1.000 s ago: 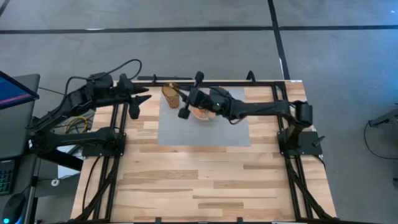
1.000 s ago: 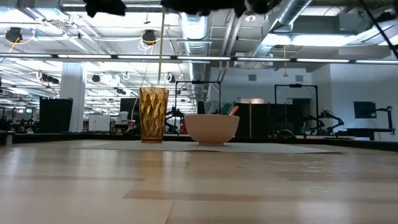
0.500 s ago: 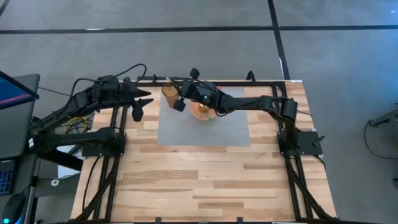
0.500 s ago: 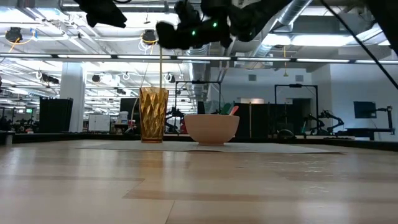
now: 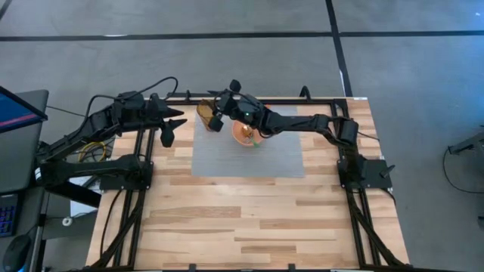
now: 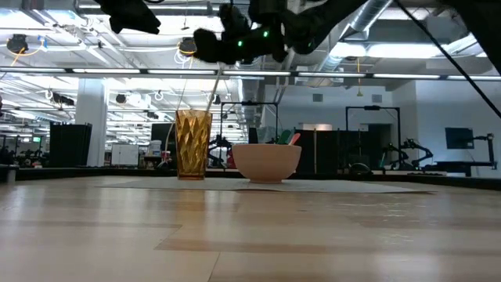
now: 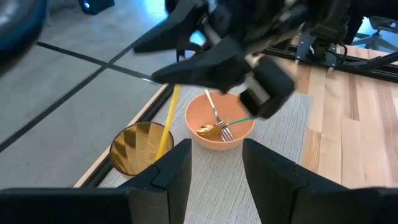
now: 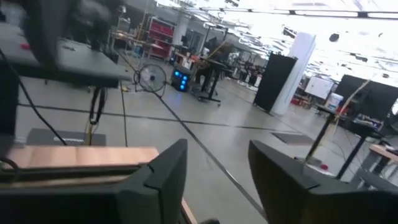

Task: Pick & Place Utensil
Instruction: Put the yellow straw into the orange glass cup, then return to Home Position

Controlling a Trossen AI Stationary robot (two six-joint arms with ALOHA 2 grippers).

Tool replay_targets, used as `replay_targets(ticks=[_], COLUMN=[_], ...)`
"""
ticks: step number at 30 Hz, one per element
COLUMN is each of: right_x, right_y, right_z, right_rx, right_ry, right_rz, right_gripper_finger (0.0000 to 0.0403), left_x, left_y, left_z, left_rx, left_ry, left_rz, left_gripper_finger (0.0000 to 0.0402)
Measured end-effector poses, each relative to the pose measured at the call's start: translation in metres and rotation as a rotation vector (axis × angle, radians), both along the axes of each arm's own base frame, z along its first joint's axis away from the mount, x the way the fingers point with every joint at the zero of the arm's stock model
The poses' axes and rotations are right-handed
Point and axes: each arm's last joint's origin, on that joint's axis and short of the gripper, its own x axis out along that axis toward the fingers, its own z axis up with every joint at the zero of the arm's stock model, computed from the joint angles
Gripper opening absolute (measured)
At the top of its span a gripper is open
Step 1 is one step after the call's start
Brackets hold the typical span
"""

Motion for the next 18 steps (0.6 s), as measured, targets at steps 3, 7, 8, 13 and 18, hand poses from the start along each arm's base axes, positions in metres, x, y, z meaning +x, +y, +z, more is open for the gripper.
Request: replay_targets(ticks=[3, 7, 8, 13, 18], right_x=[-0.006, -0.013, -0.013, -0.022, -0.031], right_y=[0.005, 0.009, 0.011, 0.023, 0.041], right_z=[0.011, 0.021, 0.023, 0.038, 0.054], right_rx=[0.000, -0.002, -0.003, -0.017, -0.066], right_ry=[0.000, -0.008, -0.008, -0.023, 0.003], right_rz=[0.008, 0.011, 0.015, 0.036, 0.062], right_gripper_finger=[0.0185, 0.0212, 0.0217, 0.0229, 0.0230], left_x=[0.000, 0.000, 0.000, 0.001, 0.001], left_y=[0.000, 0.000, 0.000, 0.000, 0.000], left_z=[0.000, 0.001, 0.001, 0.002, 0.002], left_rx=[0.001, 0.005, 0.006, 0.009, 0.011], left_ry=[-0.002, -0.010, -0.012, -0.019, -0.024], left_rz=[0.000, 0.000, 0.000, 0.000, 0.000], left_gripper_finger=[0.0145, 0.0145, 0.0145, 0.0145, 0.0145])
